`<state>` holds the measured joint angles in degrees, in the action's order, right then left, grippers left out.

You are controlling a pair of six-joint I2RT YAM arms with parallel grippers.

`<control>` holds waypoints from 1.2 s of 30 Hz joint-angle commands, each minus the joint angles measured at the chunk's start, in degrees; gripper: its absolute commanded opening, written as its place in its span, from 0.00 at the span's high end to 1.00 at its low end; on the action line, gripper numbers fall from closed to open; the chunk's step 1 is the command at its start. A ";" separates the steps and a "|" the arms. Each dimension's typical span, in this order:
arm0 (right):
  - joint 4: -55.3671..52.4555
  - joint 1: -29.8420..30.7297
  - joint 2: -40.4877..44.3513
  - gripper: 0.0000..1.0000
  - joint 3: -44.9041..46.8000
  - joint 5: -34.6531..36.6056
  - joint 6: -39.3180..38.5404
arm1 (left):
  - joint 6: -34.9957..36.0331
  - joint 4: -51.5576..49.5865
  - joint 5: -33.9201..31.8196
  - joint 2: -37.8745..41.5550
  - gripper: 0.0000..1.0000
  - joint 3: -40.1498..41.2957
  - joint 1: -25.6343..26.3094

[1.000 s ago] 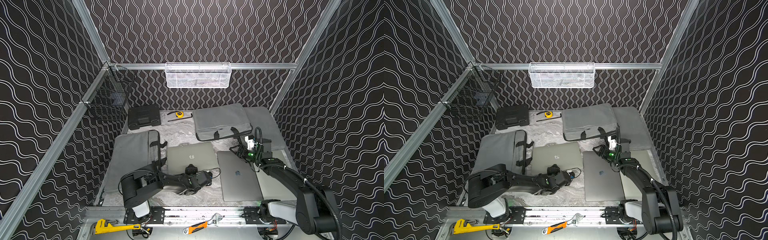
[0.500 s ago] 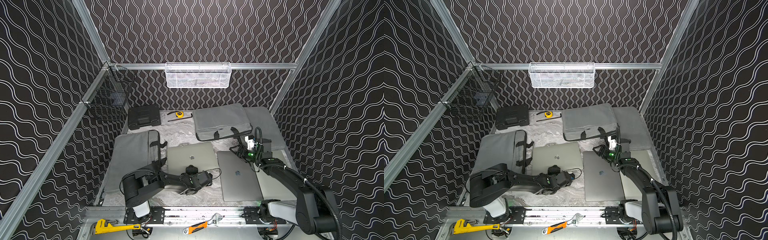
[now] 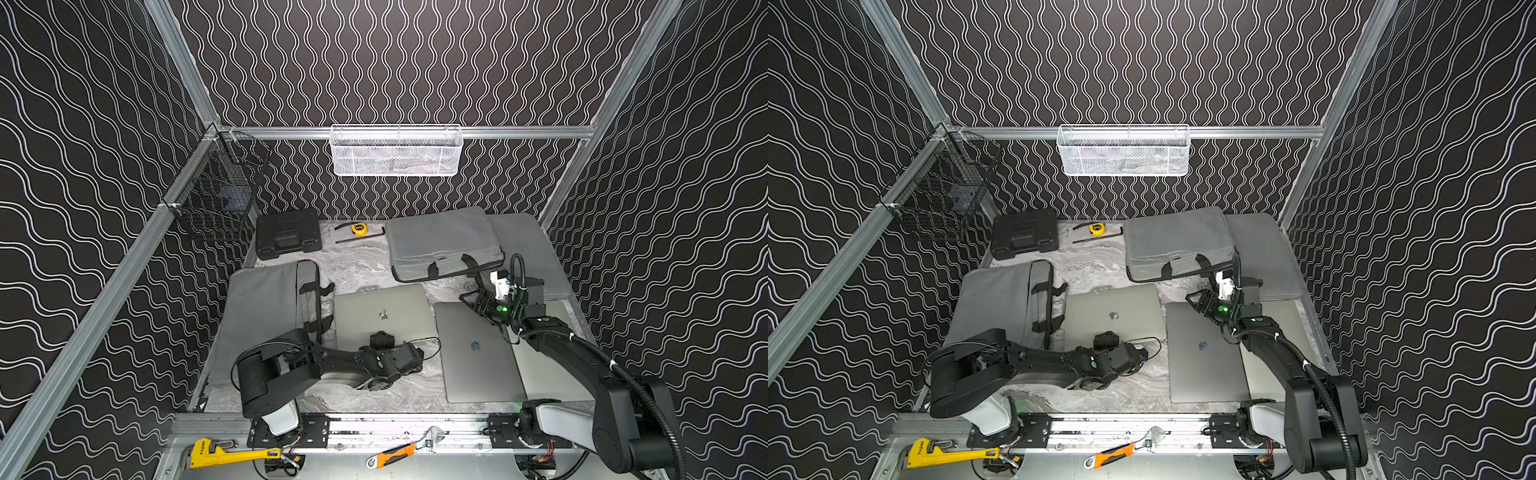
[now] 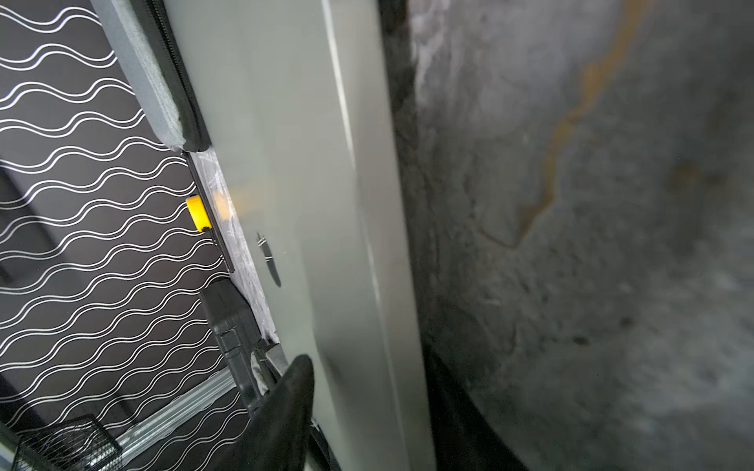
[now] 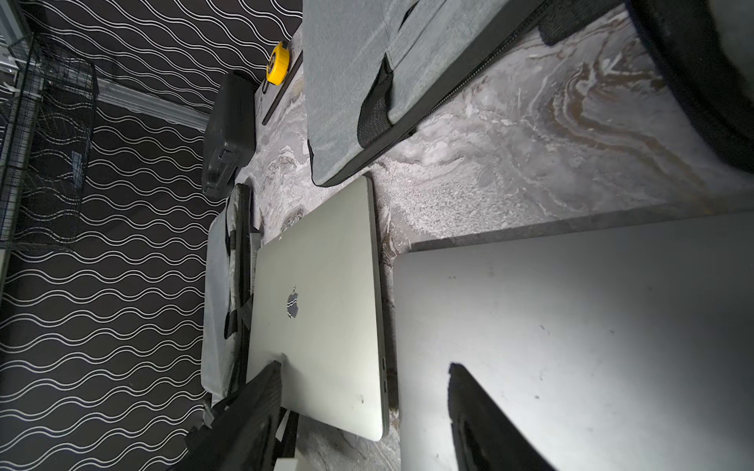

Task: Open the zippered laptop bag and take out the laptop
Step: Place the laptop at the center of the board.

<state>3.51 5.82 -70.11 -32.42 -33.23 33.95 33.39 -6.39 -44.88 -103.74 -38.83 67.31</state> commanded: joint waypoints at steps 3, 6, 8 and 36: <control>-1.39 -0.02 0.66 0.34 -0.93 0.62 -0.97 | 0.10 -7.80 9.73 1.71 0.51 0.73 0.06; -1.71 -0.02 0.85 0.34 -1.06 0.71 -0.92 | -0.42 -8.80 9.68 2.81 0.50 0.39 0.36; -1.91 -0.04 1.07 0.34 -1.06 0.81 -0.91 | -1.10 -9.89 10.15 3.51 0.50 -0.09 0.52; -24.60 -0.03 0.73 0.31 -29.44 33.30 -18.33 | 0.01 -1.30 24.84 21.88 0.17 -16.02 -19.98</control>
<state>-16.51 5.85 -69.84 -59.33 -9.89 20.25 34.65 -14.09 -26.15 -83.09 -53.30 50.46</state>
